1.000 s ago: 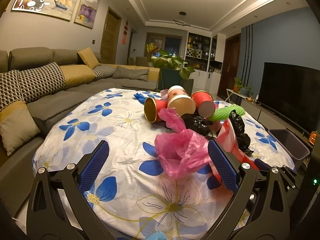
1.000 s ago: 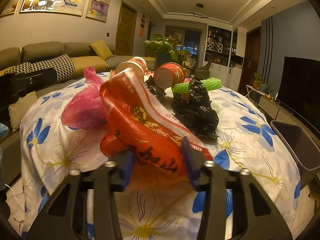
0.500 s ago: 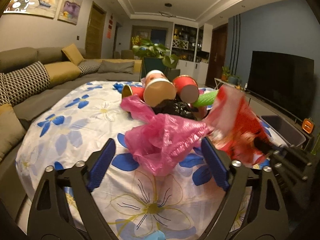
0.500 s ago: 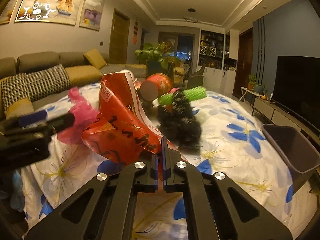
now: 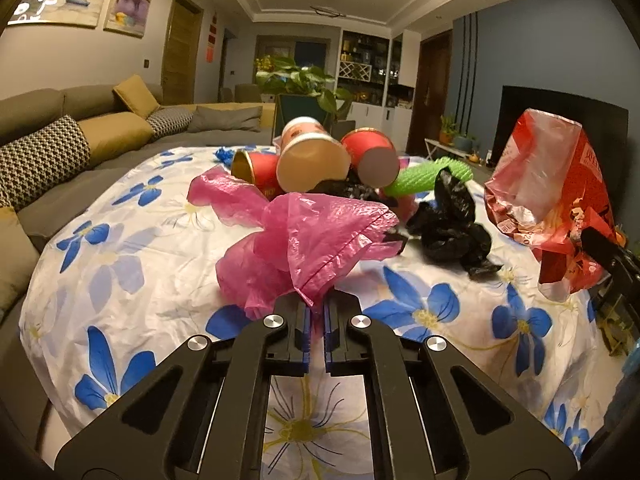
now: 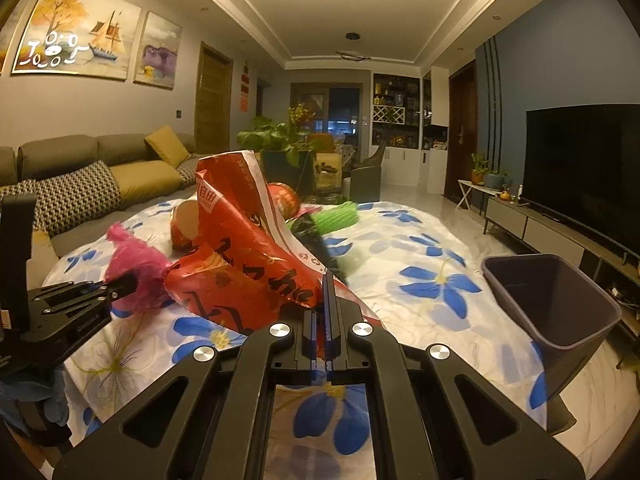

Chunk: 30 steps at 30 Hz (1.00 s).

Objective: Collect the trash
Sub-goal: 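Carry both bags to the grey bin and open both tools over it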

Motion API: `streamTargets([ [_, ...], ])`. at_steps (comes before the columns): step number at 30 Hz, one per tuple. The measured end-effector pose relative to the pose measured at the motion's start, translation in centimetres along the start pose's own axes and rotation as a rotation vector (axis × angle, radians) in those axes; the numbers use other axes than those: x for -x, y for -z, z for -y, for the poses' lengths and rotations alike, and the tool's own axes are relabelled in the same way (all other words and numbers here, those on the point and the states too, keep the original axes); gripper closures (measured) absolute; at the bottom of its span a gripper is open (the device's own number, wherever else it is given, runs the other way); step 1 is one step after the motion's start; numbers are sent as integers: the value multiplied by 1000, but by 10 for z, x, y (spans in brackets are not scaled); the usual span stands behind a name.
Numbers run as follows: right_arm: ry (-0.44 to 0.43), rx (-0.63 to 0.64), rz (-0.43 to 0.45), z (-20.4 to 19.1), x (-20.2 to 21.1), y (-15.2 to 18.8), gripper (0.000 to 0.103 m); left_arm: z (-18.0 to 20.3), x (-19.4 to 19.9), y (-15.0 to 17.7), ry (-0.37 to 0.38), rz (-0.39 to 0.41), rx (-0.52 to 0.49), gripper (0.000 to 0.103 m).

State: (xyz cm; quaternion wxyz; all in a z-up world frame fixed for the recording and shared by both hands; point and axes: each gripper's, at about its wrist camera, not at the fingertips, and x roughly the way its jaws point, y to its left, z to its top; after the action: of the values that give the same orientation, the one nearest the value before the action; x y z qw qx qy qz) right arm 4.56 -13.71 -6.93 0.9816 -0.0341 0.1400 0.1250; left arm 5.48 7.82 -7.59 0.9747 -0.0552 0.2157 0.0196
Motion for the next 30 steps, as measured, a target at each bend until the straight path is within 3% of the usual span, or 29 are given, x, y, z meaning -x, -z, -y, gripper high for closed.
streamTargets([
  [7, 60, -28, 41, 25, 12, -10, 100, 20, 21, -23, 26, 67, -23, 100],
  [13, 149, -58, 89, 56, 24, -18, 100, 54, 19, -48, 123, 76, -43, 100],
  [21, 334, -103, 157, 119, 35, -32, 100, 144, 6, -80, 296, 150, -147, 100],
  [30, 502, -168, 183, 193, 28, -37, 100, 248, -39, -87, 464, 143, -206, 100],
])
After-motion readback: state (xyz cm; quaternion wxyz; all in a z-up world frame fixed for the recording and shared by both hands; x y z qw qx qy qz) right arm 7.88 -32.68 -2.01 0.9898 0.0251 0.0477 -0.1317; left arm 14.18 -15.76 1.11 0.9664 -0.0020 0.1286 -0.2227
